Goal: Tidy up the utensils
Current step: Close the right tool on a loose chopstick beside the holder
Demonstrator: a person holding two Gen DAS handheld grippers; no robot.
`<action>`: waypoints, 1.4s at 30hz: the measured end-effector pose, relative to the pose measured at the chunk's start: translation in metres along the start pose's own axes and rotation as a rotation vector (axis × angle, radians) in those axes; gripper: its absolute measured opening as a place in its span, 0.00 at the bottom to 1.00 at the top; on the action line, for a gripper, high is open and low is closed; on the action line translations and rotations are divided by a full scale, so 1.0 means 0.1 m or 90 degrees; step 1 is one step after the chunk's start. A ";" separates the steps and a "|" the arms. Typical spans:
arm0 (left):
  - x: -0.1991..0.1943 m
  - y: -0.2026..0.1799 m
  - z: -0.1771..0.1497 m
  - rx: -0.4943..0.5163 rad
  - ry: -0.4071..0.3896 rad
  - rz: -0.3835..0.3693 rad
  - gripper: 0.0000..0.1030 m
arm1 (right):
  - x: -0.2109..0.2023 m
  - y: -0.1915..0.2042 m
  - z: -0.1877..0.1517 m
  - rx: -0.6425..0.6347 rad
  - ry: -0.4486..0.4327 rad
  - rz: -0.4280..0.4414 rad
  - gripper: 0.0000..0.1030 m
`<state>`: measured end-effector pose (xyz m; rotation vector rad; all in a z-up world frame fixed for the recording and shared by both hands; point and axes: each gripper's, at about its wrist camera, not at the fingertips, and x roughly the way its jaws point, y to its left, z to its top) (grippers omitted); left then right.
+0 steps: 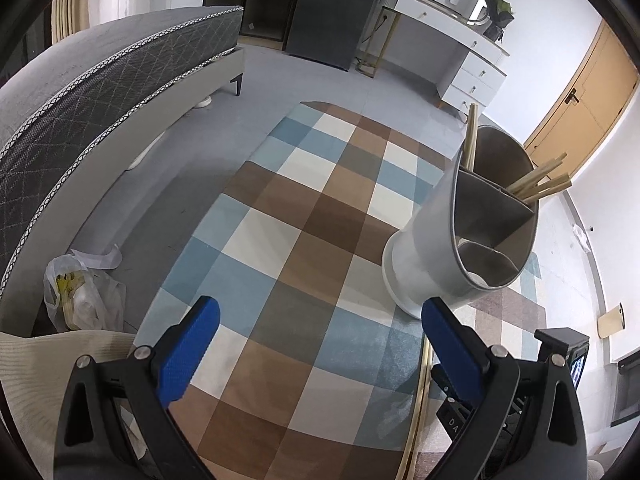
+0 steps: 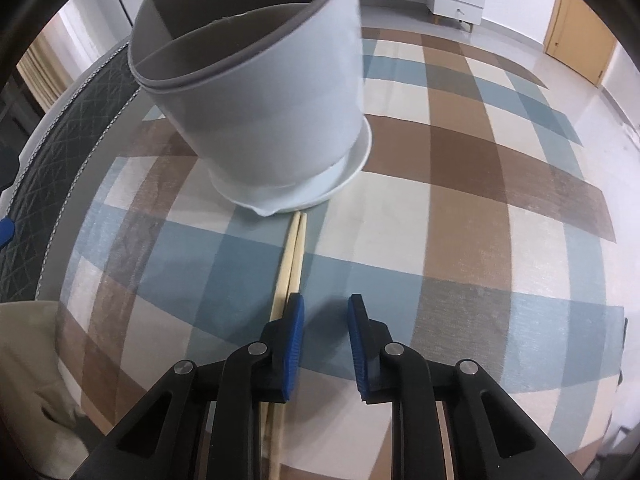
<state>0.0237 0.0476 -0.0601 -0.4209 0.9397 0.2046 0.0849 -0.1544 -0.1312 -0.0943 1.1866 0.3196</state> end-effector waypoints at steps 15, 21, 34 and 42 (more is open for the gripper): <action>0.03 0.04 0.03 -0.033 0.022 -0.021 0.96 | 0.00 0.23 -0.07 -0.071 0.008 -0.032 0.21; -0.11 0.19 0.11 -0.068 -0.012 0.004 0.96 | 0.08 0.26 0.03 -0.090 -0.027 -0.037 0.22; -0.13 0.21 0.12 -0.066 -0.038 -0.003 0.96 | 0.09 0.05 0.12 -0.049 -0.056 0.012 0.04; 0.05 -0.05 -0.15 0.046 -0.003 0.018 0.96 | -0.30 -0.52 0.06 0.102 -0.115 0.089 0.04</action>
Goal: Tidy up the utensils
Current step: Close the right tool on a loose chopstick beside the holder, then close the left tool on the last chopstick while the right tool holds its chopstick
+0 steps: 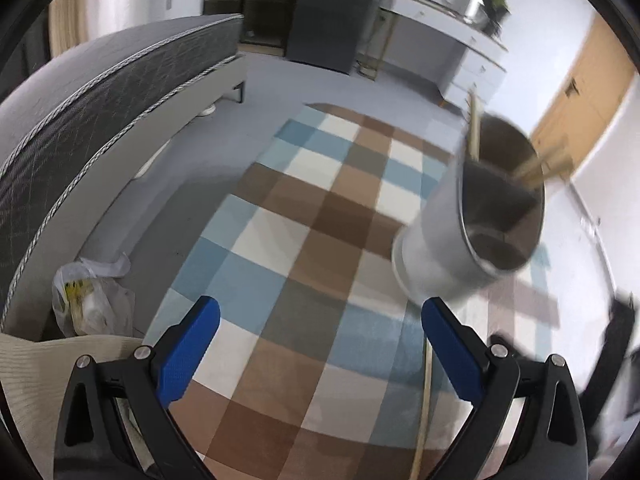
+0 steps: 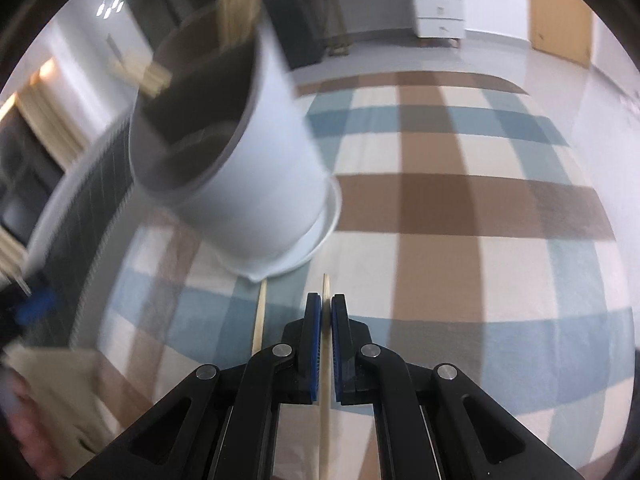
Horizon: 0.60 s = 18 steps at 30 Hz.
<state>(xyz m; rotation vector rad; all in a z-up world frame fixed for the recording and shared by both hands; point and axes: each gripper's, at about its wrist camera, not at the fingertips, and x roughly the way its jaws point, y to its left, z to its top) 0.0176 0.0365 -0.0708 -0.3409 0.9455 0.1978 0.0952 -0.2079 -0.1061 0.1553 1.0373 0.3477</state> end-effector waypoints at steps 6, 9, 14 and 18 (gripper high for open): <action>0.17 -0.13 -0.26 0.051 0.064 -0.016 0.96 | -0.22 -0.36 0.01 0.122 -0.023 0.050 0.04; 0.22 -0.21 -0.37 0.066 0.096 -0.037 0.96 | -0.24 -0.54 -0.01 0.177 -0.025 0.063 0.04; 0.23 -0.38 -0.45 0.108 0.110 -0.025 0.96 | -0.33 -0.70 -0.05 0.222 -0.044 0.065 0.04; 0.24 -0.59 -0.40 0.132 0.112 -0.025 0.95 | -0.36 -0.75 -0.12 0.231 -0.054 0.052 0.04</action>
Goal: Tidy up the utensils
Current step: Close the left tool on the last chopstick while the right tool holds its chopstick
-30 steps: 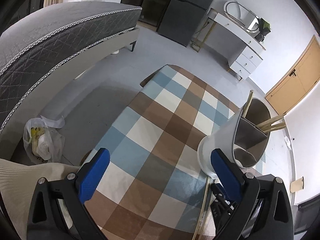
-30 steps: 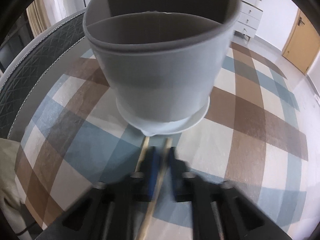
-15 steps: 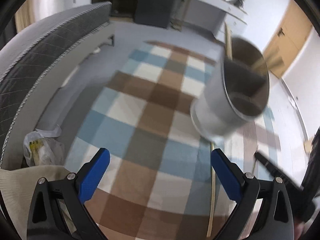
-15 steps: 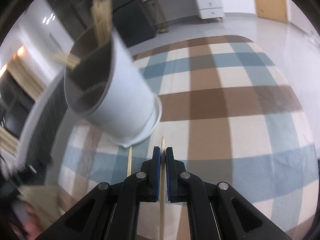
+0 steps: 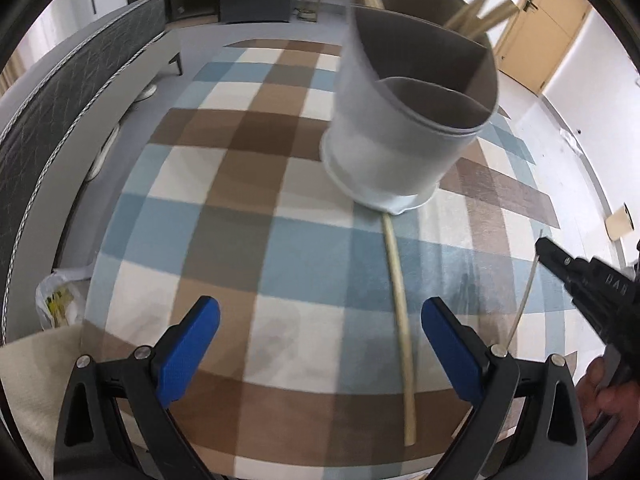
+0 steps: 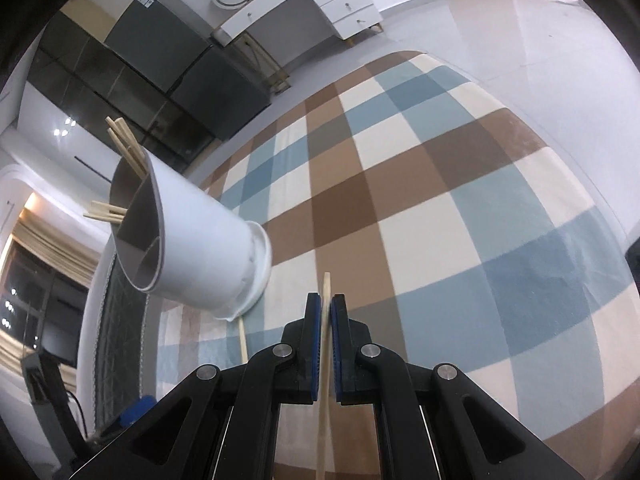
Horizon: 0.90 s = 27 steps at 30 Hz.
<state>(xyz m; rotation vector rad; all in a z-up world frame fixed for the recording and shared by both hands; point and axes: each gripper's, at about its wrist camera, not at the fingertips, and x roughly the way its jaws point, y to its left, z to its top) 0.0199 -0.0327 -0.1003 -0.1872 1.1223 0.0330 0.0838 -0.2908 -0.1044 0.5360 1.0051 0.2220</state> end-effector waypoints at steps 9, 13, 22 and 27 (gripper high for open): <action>0.29 -0.32 0.16 0.046 0.033 0.041 0.95 | -0.13 -0.17 0.09 0.062 -0.034 0.017 0.04; 0.45 -0.44 0.14 0.082 0.049 0.068 0.93 | -0.08 -0.25 0.10 0.087 -0.032 0.012 0.04; 0.64 -0.51 0.16 0.085 0.064 0.080 0.80 | -0.01 -0.26 0.13 0.091 -0.029 0.017 0.04; 0.64 -0.51 0.17 0.079 0.070 0.046 0.46 | -0.05 -0.32 0.15 0.106 -0.042 0.017 0.04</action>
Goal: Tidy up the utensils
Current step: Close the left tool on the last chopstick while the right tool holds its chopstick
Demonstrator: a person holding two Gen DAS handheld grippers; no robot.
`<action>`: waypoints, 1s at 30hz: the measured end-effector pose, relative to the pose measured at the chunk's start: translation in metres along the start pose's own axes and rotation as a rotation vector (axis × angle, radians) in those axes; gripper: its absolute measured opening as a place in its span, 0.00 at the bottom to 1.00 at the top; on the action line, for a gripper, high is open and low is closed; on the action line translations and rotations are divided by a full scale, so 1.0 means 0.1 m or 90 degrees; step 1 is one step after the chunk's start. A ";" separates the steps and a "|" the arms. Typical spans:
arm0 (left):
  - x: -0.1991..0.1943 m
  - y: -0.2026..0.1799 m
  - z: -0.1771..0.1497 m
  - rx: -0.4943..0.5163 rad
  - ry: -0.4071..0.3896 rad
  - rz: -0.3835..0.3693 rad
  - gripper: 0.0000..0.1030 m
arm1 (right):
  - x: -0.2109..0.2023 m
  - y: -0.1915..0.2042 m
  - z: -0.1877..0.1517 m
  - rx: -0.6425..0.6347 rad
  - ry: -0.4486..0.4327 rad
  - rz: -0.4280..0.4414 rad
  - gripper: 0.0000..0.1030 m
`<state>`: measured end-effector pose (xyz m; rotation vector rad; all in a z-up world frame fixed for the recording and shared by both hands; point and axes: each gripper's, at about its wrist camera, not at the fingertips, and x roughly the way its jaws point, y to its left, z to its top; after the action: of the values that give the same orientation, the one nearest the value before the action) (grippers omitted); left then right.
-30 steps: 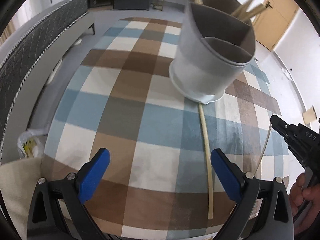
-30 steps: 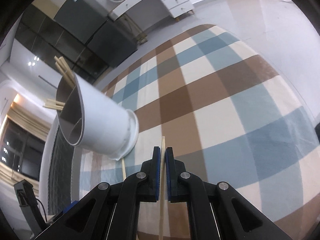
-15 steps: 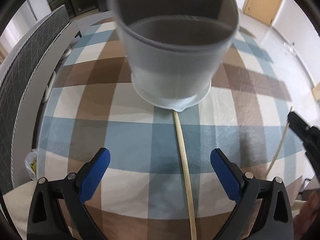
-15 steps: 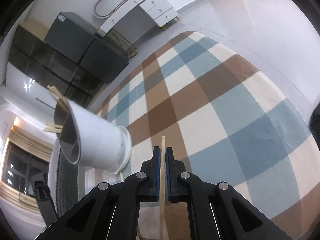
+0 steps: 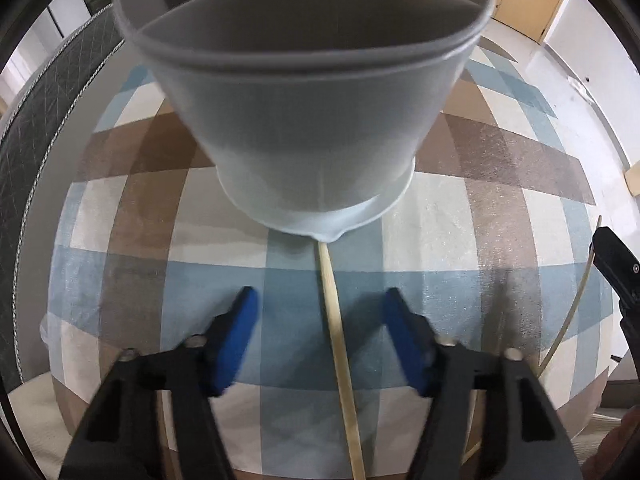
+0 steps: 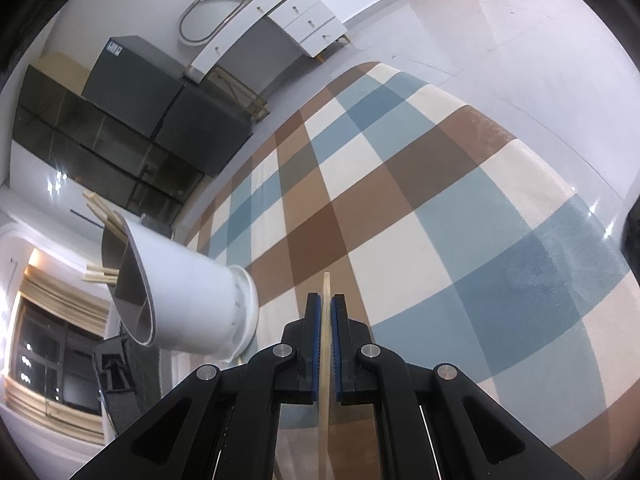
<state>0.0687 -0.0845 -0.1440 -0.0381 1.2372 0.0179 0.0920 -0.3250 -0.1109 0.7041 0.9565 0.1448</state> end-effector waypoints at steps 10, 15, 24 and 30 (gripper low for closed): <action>-0.15 0.06 -0.38 0.101 0.003 -0.072 0.02 | -0.01 0.05 -0.03 -0.017 -0.003 -0.001 0.04; -0.23 0.12 -0.42 0.120 0.009 -0.078 0.03 | -0.02 0.07 -0.04 -0.019 -0.003 -0.002 0.04; -0.16 -0.02 -0.20 0.138 0.018 -0.023 0.40 | -0.05 0.04 -0.02 -0.007 -0.009 -0.001 0.04; -0.16 -0.10 -0.18 0.118 0.025 -0.036 0.19 | -0.06 0.06 0.01 -0.008 -0.014 0.001 0.04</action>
<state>0.0468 -0.0955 -0.1351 0.0879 1.2718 -0.1467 0.0900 -0.3237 -0.1028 0.6933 0.9330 0.1435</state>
